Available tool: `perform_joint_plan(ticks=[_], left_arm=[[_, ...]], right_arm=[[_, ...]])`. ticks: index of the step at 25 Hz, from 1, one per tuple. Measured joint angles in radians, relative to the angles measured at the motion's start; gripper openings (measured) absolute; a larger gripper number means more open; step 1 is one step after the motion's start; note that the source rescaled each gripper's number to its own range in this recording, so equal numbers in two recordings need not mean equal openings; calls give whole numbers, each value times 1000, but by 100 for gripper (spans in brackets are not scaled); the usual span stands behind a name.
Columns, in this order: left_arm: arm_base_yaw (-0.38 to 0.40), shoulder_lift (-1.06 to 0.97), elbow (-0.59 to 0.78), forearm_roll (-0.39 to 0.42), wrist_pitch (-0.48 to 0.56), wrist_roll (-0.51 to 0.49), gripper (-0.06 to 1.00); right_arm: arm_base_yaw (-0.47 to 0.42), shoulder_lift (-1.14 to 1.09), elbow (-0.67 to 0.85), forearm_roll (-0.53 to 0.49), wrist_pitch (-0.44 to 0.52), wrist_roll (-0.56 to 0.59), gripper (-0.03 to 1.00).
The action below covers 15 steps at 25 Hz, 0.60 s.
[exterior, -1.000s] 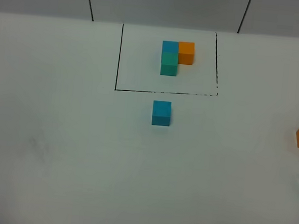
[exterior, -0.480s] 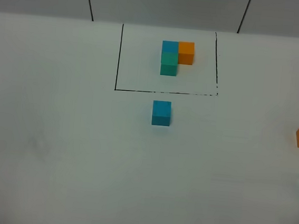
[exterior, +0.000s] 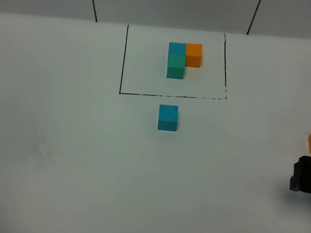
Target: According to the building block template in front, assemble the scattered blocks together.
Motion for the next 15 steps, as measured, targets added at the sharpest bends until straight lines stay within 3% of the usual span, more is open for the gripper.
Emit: perform_joint_plan(ticks=[5, 15], left_arm=[[0, 0, 0, 0, 0, 0, 49], [0, 0, 0, 0, 0, 0, 49]], right_arm=[[-70, 136, 0, -23, -89, 1, 81], [-103, 188, 0, -174, -96, -103, 81]])
